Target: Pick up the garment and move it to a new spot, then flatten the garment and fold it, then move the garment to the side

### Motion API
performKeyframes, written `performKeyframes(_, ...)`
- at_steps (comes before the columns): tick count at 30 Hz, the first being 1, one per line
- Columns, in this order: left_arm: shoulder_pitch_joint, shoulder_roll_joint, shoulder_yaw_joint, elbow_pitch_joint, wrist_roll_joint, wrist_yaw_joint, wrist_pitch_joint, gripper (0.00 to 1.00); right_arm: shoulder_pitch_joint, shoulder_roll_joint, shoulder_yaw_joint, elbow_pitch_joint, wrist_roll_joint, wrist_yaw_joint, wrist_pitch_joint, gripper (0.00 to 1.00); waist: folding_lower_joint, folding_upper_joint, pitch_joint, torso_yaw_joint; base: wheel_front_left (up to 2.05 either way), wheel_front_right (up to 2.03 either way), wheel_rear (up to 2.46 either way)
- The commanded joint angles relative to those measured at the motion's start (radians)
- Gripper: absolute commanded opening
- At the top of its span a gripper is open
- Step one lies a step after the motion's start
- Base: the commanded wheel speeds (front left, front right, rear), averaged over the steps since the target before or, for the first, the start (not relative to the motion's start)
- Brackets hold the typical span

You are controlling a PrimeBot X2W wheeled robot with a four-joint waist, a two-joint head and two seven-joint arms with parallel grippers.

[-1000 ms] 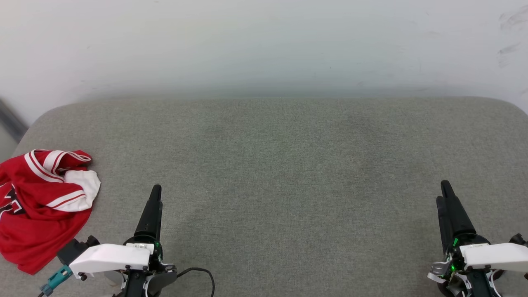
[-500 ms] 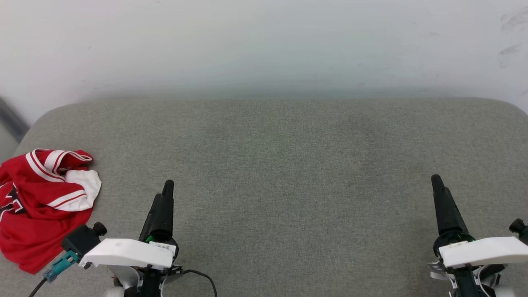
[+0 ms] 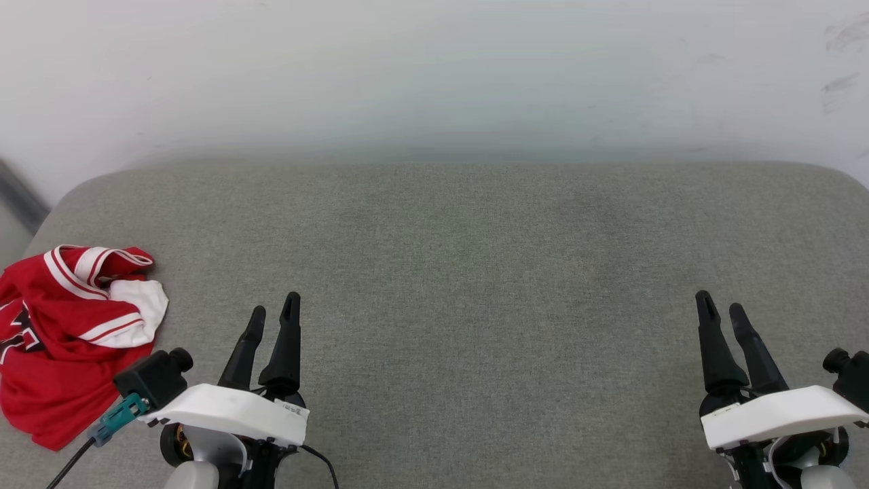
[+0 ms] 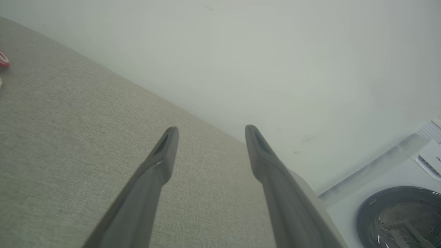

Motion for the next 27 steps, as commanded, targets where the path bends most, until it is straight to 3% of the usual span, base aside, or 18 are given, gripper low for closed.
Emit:
performKeyframes(1,-0.024,0.010,-0.003,-0.015,0.045,0.000,-0.012,1.00,-0.004,-0.003,0.002,-0.021,-0.051,0.000,-0.004,1.00,0.0000,0.0000,0.000,0.000,0.00,0.00,0.00)
performKeyframes(27,-0.022,0.045,-0.030,0.003,0.359,0.004,-0.081,1.00,0.026,0.003,-0.009,-0.090,-0.396,0.000,0.021,1.00,0.0000,0.0000,0.001,0.000,0.00,0.00,0.00)
